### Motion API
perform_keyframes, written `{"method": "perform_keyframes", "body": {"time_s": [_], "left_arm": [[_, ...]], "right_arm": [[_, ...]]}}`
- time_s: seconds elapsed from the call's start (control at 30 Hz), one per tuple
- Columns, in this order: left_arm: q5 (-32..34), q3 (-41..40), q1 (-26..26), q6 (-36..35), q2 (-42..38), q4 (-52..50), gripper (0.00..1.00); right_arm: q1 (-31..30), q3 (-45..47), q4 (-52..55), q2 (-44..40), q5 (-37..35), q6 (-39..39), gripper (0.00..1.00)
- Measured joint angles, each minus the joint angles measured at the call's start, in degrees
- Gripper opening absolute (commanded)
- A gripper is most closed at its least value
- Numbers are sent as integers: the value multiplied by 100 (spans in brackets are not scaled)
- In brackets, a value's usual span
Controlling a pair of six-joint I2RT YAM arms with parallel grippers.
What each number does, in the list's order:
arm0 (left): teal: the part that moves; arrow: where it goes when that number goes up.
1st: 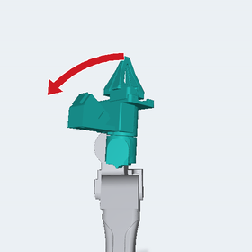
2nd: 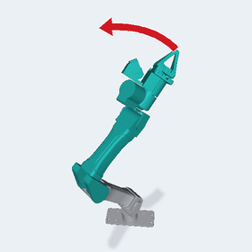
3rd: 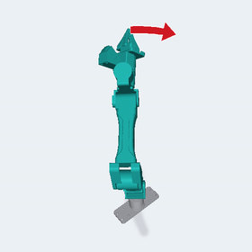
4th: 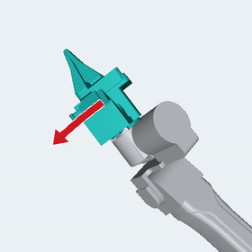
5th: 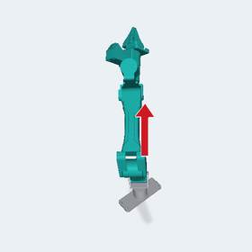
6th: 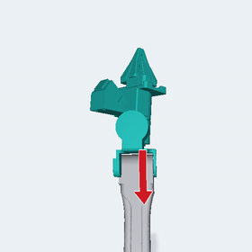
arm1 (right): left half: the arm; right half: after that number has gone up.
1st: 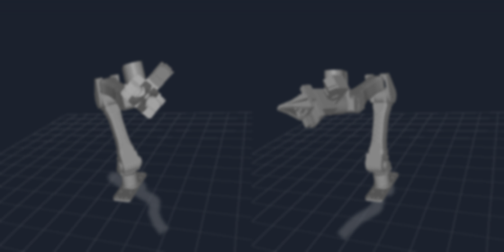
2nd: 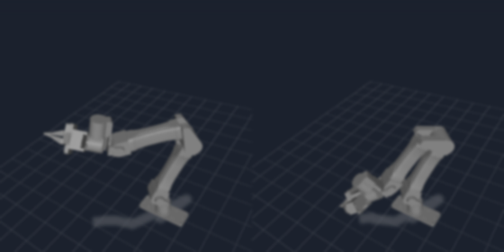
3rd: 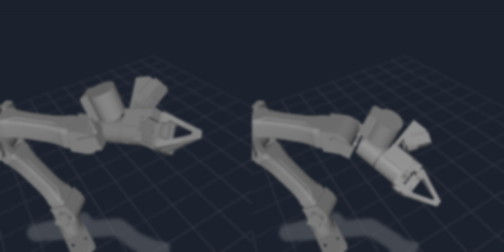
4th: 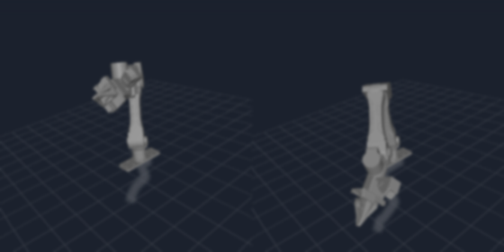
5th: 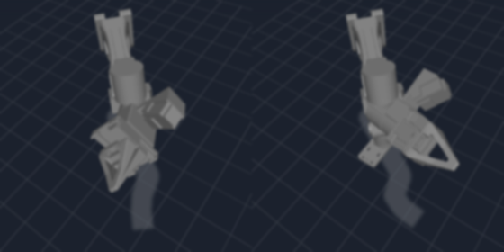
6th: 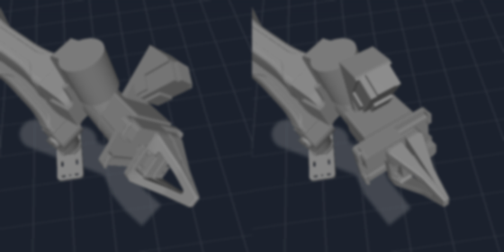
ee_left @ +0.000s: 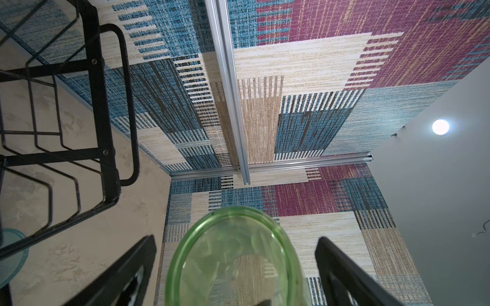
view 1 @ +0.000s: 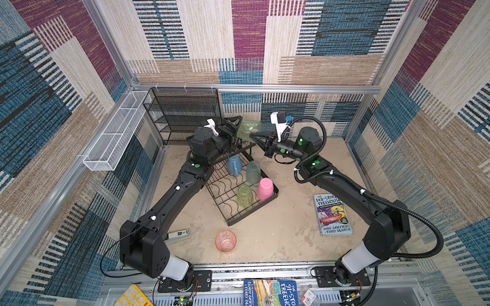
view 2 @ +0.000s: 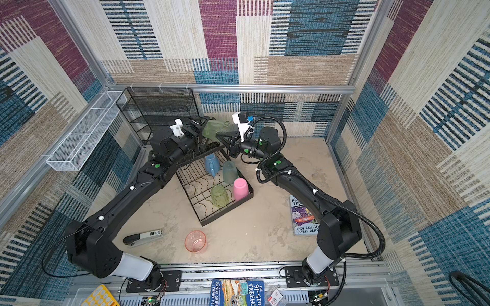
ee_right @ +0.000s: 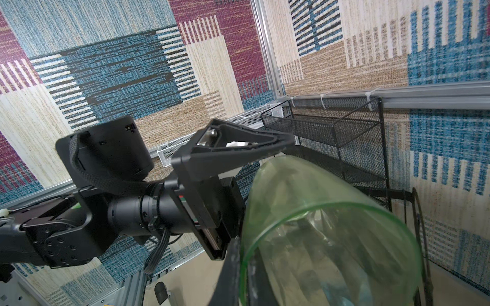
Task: Load cups into a dish rack
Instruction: Place the cup upside down at the dish rack.
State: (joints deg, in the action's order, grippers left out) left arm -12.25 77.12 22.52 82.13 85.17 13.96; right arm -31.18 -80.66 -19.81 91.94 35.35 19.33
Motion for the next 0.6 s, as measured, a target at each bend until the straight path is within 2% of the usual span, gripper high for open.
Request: {"method": "perform_keyframes", "body": {"time_s": [0.33, 0.6], "left_arm": [[-17, -94, -26, 168, 114, 282, 90], [-20, -166, -79, 188, 160, 498, 78]], "right_arm": [[-57, -149, 129, 173, 4, -7, 0], [-85, -157, 129, 168, 72, 15, 0]]}}
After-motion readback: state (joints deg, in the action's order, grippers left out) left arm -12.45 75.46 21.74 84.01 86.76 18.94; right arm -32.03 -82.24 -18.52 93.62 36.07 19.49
